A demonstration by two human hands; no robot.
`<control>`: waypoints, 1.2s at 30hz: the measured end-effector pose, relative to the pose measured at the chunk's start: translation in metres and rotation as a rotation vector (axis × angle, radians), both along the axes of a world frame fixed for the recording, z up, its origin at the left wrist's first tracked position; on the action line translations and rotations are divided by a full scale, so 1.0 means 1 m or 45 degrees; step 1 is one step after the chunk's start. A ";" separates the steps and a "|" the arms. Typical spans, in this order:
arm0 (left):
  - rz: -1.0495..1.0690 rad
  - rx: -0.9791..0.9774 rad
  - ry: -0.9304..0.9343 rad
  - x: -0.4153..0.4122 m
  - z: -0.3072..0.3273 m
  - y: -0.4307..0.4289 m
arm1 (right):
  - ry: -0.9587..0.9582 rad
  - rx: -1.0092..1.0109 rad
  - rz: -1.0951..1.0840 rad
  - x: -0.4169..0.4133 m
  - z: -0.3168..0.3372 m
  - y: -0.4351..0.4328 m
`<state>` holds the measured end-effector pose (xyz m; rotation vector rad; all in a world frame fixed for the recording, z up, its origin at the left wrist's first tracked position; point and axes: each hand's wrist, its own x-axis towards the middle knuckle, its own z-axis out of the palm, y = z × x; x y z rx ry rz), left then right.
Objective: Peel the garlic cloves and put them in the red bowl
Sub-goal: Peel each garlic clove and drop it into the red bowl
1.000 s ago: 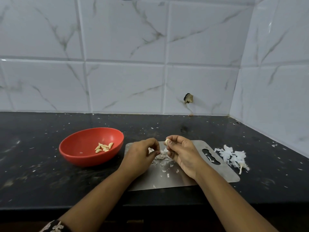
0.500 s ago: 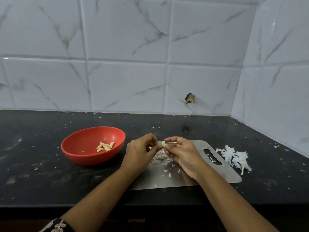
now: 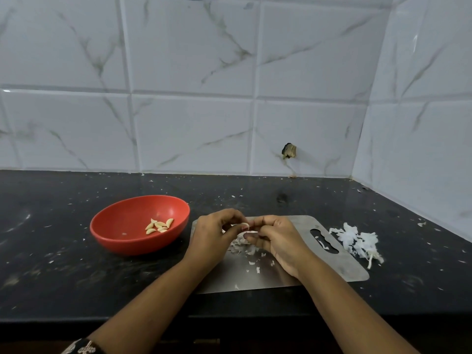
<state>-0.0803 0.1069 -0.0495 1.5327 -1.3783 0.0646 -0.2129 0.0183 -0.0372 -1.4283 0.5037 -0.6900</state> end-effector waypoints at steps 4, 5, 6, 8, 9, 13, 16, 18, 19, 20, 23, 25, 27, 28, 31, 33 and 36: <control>0.028 -0.062 0.063 0.000 -0.001 0.000 | 0.107 -0.229 -0.293 0.003 -0.004 0.002; 0.032 -0.054 0.063 0.000 -0.001 0.000 | 0.127 -0.304 -0.353 0.003 -0.005 0.003; 0.037 -0.040 0.057 0.000 -0.001 0.000 | 0.132 -0.373 -0.400 0.002 -0.006 0.003; 0.054 -0.033 0.049 0.000 -0.001 0.000 | 0.126 -0.501 -0.468 0.001 -0.006 0.004; 0.061 -0.044 0.052 0.001 0.000 0.001 | 0.148 -0.574 -0.492 0.000 -0.007 0.003; 0.135 -0.057 0.030 0.001 0.011 0.004 | 0.330 -0.928 -0.454 0.004 -0.012 0.003; 0.218 0.015 0.049 0.006 0.030 0.007 | 0.439 -1.080 -0.402 0.005 -0.012 0.005; 0.323 0.089 0.050 0.017 0.047 0.014 | 0.404 -1.035 -0.417 0.005 -0.011 0.005; 0.369 0.127 0.058 0.025 0.056 0.020 | 0.373 -1.001 -0.425 0.004 -0.011 0.005; 0.405 0.168 0.080 0.035 0.064 0.026 | 0.348 -0.985 -0.427 0.004 -0.011 0.006; 0.517 0.296 0.203 0.070 0.083 0.048 | 0.328 -1.024 -0.426 0.003 -0.012 0.007; 0.590 0.404 0.271 0.093 0.088 0.062 | 0.327 -1.067 -0.425 0.004 -0.013 0.007; 0.621 0.576 0.266 0.110 0.086 0.072 | 0.362 -1.116 -0.426 0.004 -0.014 0.006; 0.621 0.666 0.251 0.116 0.083 0.075 | 0.377 -1.133 -0.424 0.005 -0.014 0.006; 0.584 0.874 0.215 0.126 0.076 0.076 | 0.418 -1.148 -0.438 0.006 -0.015 0.005; 0.578 0.954 0.166 0.129 0.070 0.072 | 0.432 -1.130 -0.439 0.006 -0.015 0.004; 0.615 0.991 0.093 0.134 0.062 0.067 | 0.451 -1.109 -0.434 0.005 -0.015 0.005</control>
